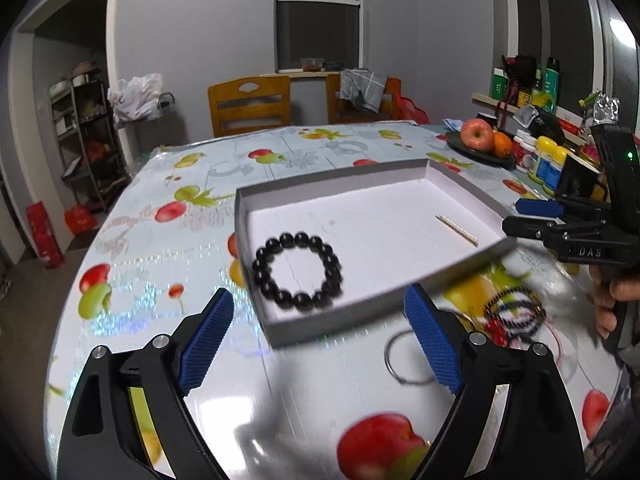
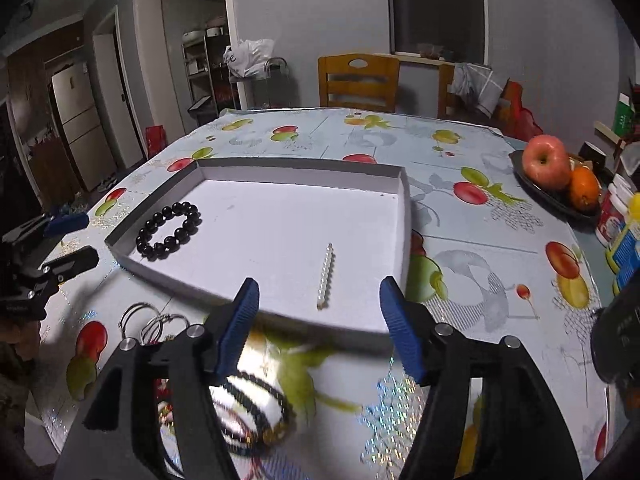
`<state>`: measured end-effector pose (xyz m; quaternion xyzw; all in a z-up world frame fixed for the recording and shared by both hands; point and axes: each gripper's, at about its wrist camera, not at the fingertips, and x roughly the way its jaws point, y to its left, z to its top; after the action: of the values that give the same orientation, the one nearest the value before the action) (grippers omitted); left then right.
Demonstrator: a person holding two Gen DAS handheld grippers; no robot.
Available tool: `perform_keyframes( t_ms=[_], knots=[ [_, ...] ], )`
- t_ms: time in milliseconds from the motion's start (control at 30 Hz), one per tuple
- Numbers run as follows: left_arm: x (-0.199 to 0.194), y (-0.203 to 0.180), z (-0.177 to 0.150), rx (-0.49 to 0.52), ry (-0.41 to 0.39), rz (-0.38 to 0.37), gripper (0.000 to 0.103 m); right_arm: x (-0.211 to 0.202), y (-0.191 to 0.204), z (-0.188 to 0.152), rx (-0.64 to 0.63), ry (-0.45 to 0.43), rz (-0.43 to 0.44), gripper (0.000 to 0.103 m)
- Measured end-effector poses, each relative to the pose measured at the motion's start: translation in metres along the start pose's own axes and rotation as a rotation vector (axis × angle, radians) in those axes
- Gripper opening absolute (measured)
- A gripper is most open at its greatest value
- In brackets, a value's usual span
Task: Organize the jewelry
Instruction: 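Grasp a dark beaded bracelet with the right tool while the left reaches the pile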
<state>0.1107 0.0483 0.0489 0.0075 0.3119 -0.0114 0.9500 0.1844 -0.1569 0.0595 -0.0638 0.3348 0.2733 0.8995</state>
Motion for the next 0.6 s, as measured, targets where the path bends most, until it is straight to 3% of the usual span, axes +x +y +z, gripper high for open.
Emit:
perform_keyframes(
  t_ms=[600],
  knots=[
    [0.004, -0.042, -0.023, 0.098, 0.099, -0.079, 0.088, -0.012, 0.008, -0.034, -0.003, 0.074, 0.056, 0.065]
  ],
)
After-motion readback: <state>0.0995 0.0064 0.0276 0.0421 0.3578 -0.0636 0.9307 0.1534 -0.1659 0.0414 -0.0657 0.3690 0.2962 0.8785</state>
